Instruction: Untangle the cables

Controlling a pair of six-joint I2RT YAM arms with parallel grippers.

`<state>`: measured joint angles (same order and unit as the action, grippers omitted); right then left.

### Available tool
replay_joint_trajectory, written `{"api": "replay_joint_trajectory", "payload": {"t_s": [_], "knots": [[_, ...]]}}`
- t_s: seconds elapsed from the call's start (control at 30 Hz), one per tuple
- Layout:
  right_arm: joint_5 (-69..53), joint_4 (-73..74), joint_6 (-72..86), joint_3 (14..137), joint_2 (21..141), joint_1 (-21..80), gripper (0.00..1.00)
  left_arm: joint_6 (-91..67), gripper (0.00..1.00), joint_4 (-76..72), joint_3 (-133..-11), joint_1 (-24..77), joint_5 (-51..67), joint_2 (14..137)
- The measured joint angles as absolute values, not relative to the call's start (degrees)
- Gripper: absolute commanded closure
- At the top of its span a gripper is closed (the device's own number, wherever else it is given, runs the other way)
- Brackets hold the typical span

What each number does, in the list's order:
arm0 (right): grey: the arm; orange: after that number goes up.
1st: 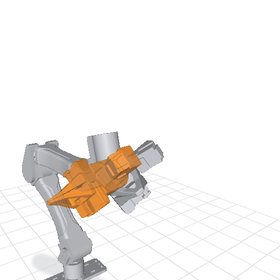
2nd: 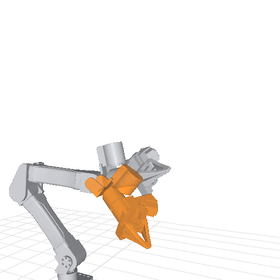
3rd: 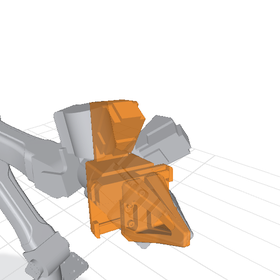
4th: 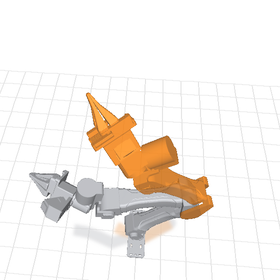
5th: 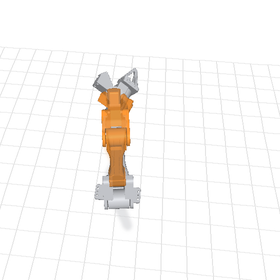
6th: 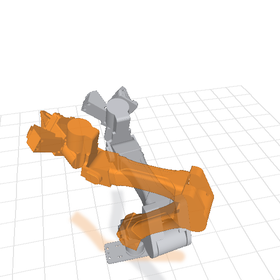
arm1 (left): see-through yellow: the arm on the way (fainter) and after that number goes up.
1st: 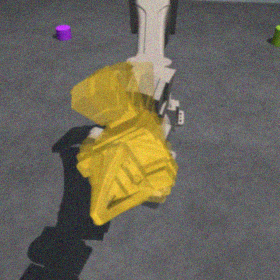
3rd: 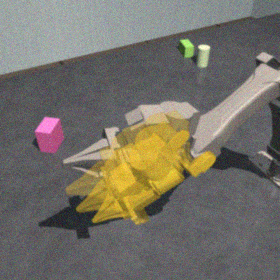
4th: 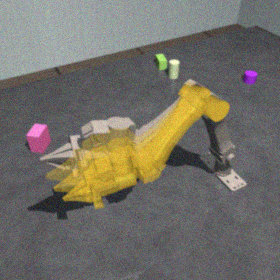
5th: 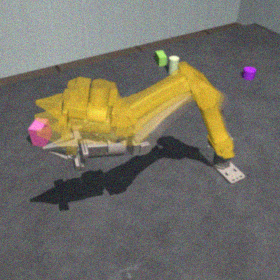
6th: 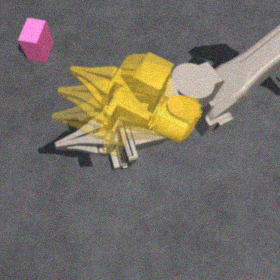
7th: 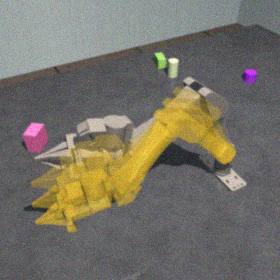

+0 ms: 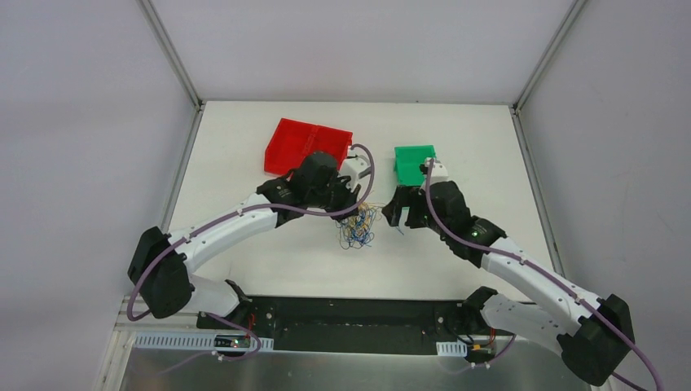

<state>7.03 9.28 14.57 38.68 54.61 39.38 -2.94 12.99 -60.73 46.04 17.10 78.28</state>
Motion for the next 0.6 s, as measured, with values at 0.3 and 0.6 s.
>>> {"api": "replay_joint_trajectory", "payload": {"t_s": [0.3, 0.6], "knots": [[4.75, 6.17, 12.29, 38.65, 55.16, 40.99, 0.34, -2.35, 1.00, 11.79, -56.80, 46.04, 15.44, 72.40], [4.21, 4.45, 12.25, 38.57, 55.86, 40.99, 0.49, -2.42, 1.00, 8.08, -53.19, 46.04, 12.84, 66.87]]}}
